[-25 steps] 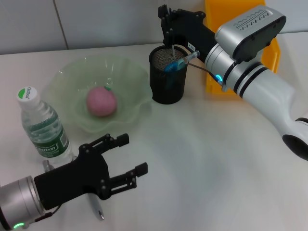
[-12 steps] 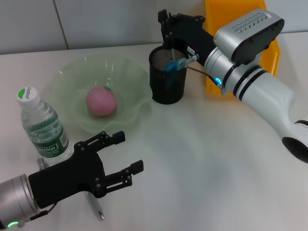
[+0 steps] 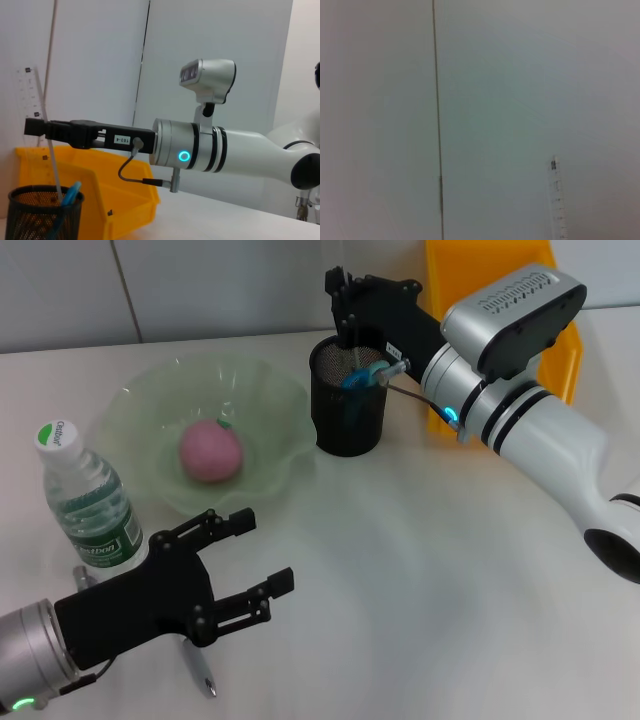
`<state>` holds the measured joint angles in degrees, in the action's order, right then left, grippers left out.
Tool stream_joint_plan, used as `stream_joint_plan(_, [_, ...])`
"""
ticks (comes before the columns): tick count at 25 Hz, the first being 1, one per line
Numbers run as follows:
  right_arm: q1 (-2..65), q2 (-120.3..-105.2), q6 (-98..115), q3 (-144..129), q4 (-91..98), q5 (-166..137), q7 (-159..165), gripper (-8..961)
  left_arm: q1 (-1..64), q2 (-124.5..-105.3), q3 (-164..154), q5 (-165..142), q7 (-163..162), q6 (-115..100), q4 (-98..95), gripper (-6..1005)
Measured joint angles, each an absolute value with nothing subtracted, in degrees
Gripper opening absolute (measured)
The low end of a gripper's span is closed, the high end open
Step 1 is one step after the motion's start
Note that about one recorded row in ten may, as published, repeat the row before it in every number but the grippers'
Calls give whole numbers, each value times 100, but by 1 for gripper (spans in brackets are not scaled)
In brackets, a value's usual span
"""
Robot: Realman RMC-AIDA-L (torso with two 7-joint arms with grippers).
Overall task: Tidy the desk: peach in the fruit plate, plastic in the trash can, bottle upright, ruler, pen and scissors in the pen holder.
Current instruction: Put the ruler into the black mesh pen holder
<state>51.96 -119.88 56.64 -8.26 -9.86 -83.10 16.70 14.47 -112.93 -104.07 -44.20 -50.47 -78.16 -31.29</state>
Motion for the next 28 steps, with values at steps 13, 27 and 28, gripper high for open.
stream_joint_plan(13, [5135, -11988, 5665, -826, -999, -8324, 1686, 74, 1422, -11288, -10319, -4422, -5056, -7897, -3133, 814])
stream_joint_plan(27, [5025, -11973, 5858, -826, -981, -8302, 2060, 286, 1395, -11293, -10227, -4421, -5060, -7910, -3166, 815])
stream_joint_plan(28, [5009, -11970, 5897, -826, -974, -8309, 2113, 326, 1393, -11294, -10223, -4420, -5060, -7910, -3169, 815])
